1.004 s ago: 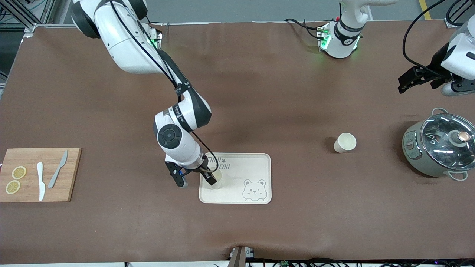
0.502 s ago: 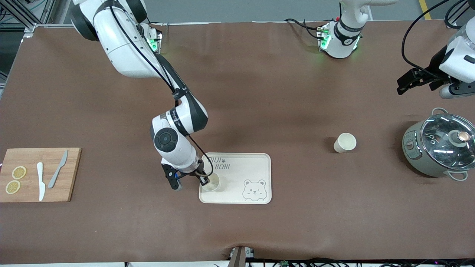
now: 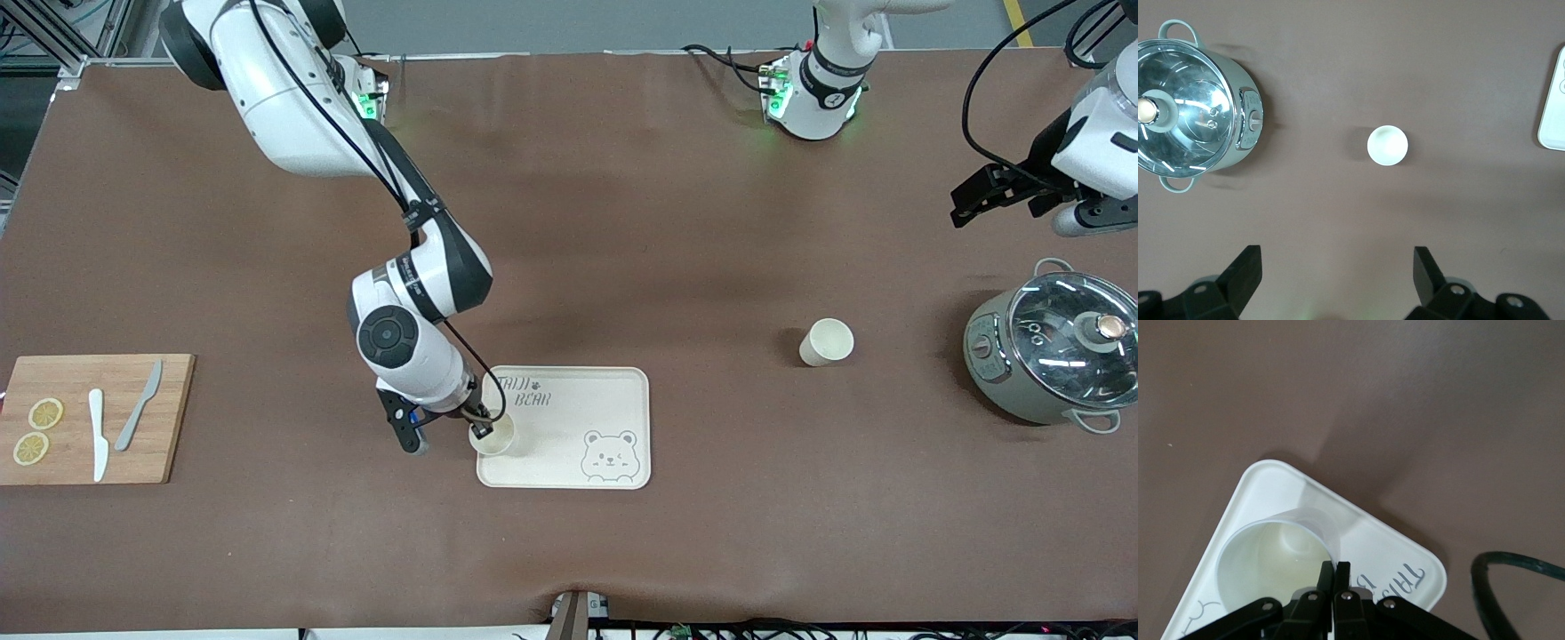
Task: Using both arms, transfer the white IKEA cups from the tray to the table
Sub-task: 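Lift the cup and carry it toward the cutting board with the right gripper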
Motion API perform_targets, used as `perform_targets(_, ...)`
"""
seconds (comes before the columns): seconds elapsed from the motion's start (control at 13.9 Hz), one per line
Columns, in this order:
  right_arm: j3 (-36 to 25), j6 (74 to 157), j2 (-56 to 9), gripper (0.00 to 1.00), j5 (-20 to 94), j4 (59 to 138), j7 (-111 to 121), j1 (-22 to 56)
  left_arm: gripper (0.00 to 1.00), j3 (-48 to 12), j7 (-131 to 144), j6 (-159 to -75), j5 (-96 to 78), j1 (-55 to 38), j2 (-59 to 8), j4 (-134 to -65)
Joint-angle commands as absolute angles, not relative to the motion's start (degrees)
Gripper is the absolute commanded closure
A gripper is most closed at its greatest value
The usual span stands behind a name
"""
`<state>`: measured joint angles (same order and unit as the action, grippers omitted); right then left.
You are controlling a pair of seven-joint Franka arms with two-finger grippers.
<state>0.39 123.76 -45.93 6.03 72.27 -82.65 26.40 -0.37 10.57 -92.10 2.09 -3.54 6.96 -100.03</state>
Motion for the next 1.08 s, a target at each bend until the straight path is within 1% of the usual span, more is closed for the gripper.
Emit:
perform_targets(0.0, 4.0, 115.5, -41.1, 1.00, 5.7, 71.9, -78.9, 21.6, 0.00, 0.0, 9.9, -92.2, 0.7, -3.8, 7.6, -100.2)
perform_targets(0.07, 4.5, 111.6, -38.4, 1.00, 5.6, 72.9, -73.6, 20.1, 0.00, 0.0, 9.9, -92.2, 0.7, -3.8, 7.6, -100.2)
perform_targets(0.14, 4.2, 108.9, -35.8, 1.00, 5.5, 76.2, -67.6, 19.6, 0.00, 0.0, 9.9, -92.2, 0.7, -3.8, 7.6, -100.3)
perform_targets(0.36, 4.0, 110.8, -24.6, 1.00, 5.4, 92.8, -49.2, 13.5, 0.00, 0.0, 9.9, -92.2, 0.7, -3.8, 7.8, -100.2)
perform_targets(0.43, 4.0, 110.8, -22.6, 1.00, 5.4, 96.6, -43.9, 11.2, 0.00, 0.0, 9.9, -92.2, 0.7, -3.8, 7.7, -100.2)
perform_targets(0.5, 3.9, 111.0, -21.0, 1.00, 5.0, 99.7, -39.3, 9.5, 0.00, 0.0, 9.9, -92.3, 0.7, -3.8, 7.6, -100.2)
perform_targets(0.65, 3.9, 114.5, -17.3, 1.00, 4.7, 107.0, -28.5, 5.2, 0.00, 0.0, 9.9, -92.5, 0.7, -3.9, 7.3, -100.2)
perform_targets(1.0, 3.8, 115.3, -16.3, 1.00, 4.1, 112.1, -17.9, -1.5, 0.00, 0.0, 9.9, -92.5, 0.7, -3.9, 7.2, -100.2)
